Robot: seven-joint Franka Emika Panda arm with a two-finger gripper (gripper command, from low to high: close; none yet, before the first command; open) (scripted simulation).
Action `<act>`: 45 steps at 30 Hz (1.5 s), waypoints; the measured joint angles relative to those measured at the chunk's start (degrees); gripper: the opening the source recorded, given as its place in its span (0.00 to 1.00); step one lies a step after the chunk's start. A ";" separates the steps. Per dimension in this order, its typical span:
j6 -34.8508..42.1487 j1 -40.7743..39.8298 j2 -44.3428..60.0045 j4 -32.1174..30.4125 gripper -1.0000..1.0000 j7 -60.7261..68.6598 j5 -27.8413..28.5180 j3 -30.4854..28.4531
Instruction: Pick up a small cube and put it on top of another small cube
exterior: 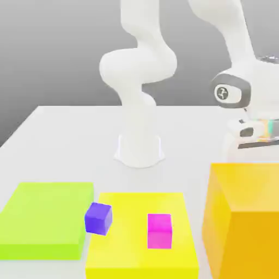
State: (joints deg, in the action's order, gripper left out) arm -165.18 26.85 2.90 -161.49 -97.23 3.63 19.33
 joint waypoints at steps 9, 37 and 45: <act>-9.83 9.93 12.86 2.02 0.00 -11.71 14.71 -13.52; 36.87 18.90 10.44 26.20 0.00 6.63 38.73 -6.41; 59.81 26.40 17.22 42.67 0.00 11.41 59.14 -10.54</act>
State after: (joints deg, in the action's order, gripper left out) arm -105.37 53.25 20.12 -118.81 -85.82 62.77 8.79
